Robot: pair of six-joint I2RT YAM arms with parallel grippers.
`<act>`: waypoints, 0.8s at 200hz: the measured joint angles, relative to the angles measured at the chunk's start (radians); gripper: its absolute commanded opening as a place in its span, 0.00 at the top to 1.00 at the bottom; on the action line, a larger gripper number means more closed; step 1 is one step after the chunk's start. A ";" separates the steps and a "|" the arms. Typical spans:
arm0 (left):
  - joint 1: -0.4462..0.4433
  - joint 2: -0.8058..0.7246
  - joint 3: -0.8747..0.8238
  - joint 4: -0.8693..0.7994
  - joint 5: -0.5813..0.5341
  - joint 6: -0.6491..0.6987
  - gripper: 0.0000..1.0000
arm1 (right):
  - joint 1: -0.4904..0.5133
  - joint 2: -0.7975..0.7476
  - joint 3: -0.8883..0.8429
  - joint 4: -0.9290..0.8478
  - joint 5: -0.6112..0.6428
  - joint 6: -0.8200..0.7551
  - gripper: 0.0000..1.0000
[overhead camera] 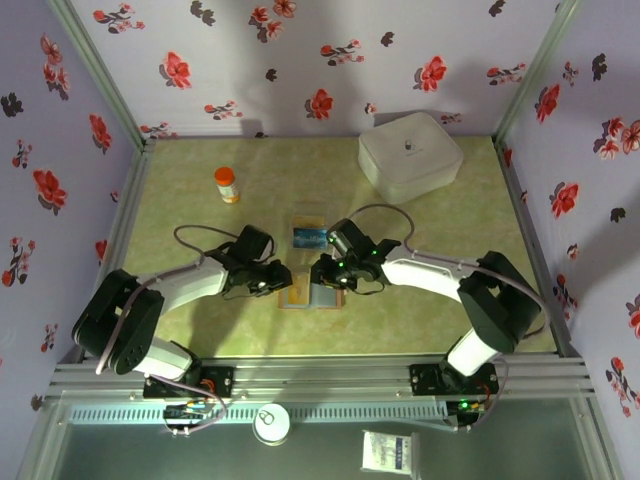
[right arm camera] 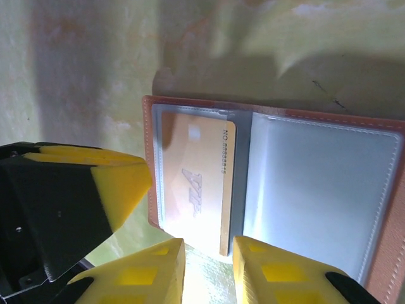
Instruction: Take the credit cards out of the card holder
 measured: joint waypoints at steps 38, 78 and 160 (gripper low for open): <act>0.021 0.004 -0.003 0.005 0.005 0.019 0.87 | 0.008 0.059 0.016 0.043 -0.018 0.012 0.74; 0.023 0.042 -0.003 0.013 0.020 0.030 0.90 | 0.013 0.112 0.030 0.087 -0.044 0.027 0.74; 0.024 0.048 -0.013 0.024 0.023 0.030 0.92 | 0.021 0.170 0.041 0.104 -0.055 0.030 0.76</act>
